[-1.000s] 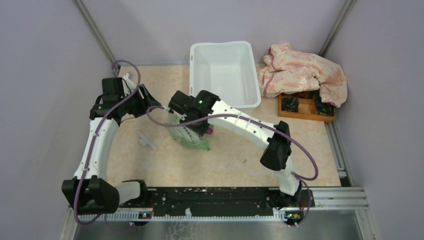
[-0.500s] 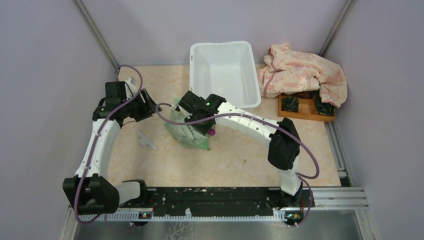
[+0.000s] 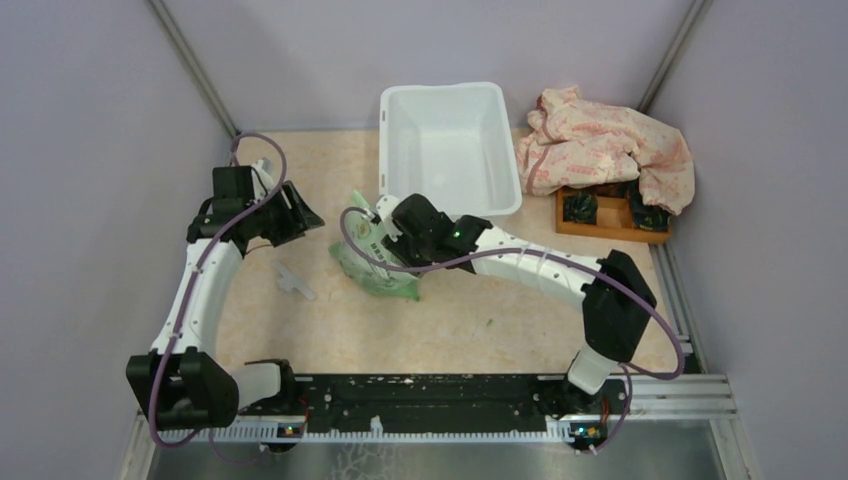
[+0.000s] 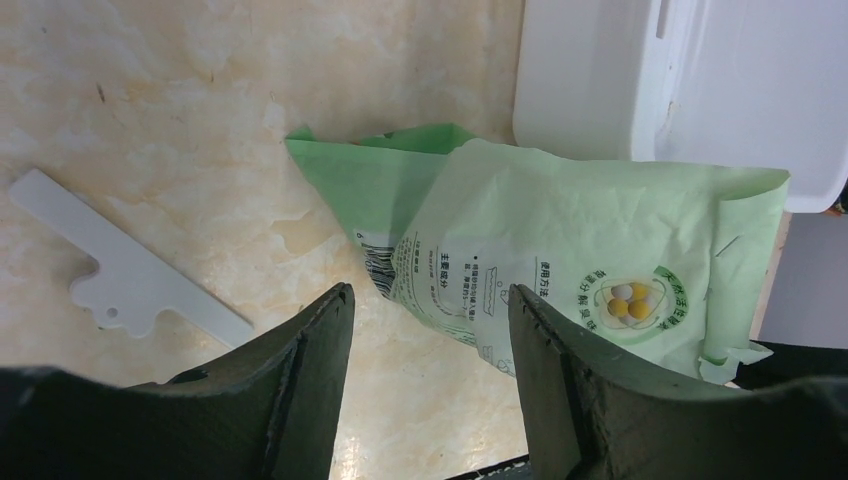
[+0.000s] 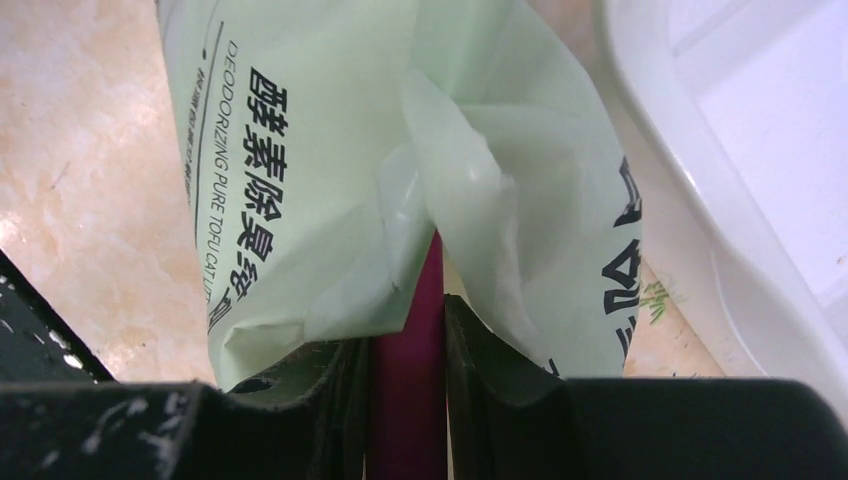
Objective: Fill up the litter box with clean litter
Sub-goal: 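Scoop the cat litter from the cat litter bag.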
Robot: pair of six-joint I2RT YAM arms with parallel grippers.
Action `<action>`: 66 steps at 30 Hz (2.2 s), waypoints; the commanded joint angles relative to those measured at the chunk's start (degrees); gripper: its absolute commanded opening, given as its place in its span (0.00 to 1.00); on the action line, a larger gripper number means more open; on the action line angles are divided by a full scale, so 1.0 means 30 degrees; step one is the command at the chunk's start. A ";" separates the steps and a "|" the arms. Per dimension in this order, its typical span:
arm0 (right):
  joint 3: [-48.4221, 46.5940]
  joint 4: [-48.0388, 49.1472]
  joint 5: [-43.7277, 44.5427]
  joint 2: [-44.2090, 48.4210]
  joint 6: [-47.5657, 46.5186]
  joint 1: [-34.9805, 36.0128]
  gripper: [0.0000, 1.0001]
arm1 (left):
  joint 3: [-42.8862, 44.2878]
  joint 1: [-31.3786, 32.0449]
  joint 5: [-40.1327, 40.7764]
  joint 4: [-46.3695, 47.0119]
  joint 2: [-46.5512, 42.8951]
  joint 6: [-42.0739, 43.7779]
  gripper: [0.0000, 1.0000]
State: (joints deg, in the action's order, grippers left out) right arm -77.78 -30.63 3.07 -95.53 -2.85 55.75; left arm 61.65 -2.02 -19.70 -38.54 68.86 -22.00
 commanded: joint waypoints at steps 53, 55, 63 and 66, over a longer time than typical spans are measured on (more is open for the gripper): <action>0.6167 0.2250 0.6064 1.2585 0.0114 0.3773 0.00 | 0.2094 -0.0114 0.0370 0.0036 0.0060 -0.0399 0.64; 0.4074 0.0343 0.6149 1.1162 -0.0005 0.3766 0.00 | 0.2097 -0.0130 0.0241 0.0127 0.0151 -0.0401 0.64; 0.5378 0.3106 0.6583 1.2683 -0.0497 0.3684 0.00 | 0.2241 -0.0117 0.0203 0.0013 -0.0230 -0.0118 0.64; 0.7245 0.4742 0.6590 1.4277 -0.0169 0.3706 0.00 | 0.2214 -0.0115 0.0133 -0.0069 -0.0421 -0.0052 0.64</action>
State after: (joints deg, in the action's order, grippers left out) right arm -60.60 -24.32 21.50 -58.96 -4.05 66.63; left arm 66.19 -2.02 -18.61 -39.44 69.08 -23.24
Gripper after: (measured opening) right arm 0.285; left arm 0.641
